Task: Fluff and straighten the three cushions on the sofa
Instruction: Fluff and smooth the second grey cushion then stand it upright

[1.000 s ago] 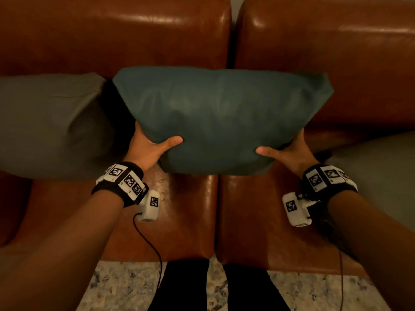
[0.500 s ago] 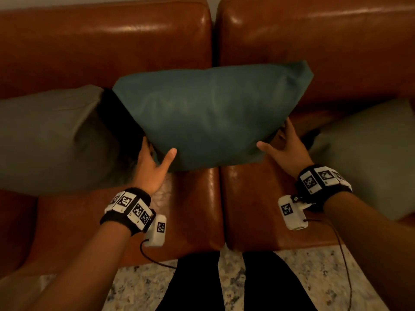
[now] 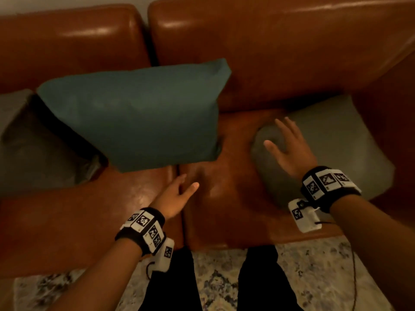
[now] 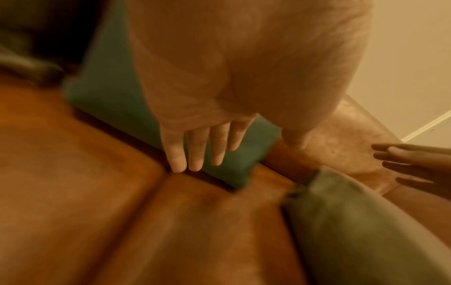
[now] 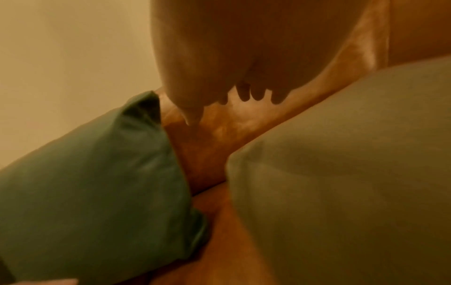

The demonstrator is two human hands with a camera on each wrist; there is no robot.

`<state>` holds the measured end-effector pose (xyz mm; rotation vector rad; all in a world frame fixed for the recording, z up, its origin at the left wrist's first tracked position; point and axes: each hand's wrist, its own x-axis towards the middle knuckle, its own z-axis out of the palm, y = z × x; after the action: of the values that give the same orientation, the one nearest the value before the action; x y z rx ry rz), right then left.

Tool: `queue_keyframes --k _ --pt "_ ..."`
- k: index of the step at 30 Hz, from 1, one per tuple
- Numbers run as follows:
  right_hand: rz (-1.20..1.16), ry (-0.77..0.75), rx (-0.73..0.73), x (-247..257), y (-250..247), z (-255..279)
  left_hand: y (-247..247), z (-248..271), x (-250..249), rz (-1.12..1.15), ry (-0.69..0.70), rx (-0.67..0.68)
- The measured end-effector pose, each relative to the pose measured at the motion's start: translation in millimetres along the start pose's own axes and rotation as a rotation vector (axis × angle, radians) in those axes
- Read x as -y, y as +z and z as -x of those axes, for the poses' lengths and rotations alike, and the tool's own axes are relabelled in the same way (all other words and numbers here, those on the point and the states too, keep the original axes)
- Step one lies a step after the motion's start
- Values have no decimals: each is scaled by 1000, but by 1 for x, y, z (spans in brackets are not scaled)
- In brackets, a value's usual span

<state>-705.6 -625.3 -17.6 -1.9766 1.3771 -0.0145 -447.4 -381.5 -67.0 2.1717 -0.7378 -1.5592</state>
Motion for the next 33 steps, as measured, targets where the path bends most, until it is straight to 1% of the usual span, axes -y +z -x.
queue_keyframes --k 4,6,8,10,12,15,16,19,22,24,26,28,31,33 --pt "99 3 -51 -82 -61 -14 85 -7 -69 -17 37 24" --pt "135 29 -44 -123 -89 -24 124 -16 -97 7 16 18" --pt "153 77 -16 -161 -112 -32 159 -24 -121 69 -7 -24" --pt "165 123 16 -194 -130 -38 186 -33 -144 152 -25 -83" --pt "115 182 42 -220 -141 -40 205 -40 -162 225 -40 -156" --pt "-32 297 81 -247 -145 -42 223 -52 -175 341 28 -177" --pt "-81 331 91 -254 -145 -43 227 -56 -174 367 32 -167" --pt "-187 396 99 -272 -141 -48 236 -64 -177 424 -25 -147" --pt "-178 456 120 -282 -134 -51 239 -68 -180 465 -87 -119" --pt "-194 482 119 -282 -130 -51 237 -69 -178 516 -87 -106" --pt "-199 472 106 -274 -129 -47 236 -69 -173 540 -74 -109" --pt "-210 438 85 -261 -135 -37 231 -65 -173 510 -45 -113" --pt "-243 396 56 -243 -150 -19 217 -54 -173 424 64 -131" --pt "-269 352 7 -230 -161 -6 200 -40 -183 399 154 -152"
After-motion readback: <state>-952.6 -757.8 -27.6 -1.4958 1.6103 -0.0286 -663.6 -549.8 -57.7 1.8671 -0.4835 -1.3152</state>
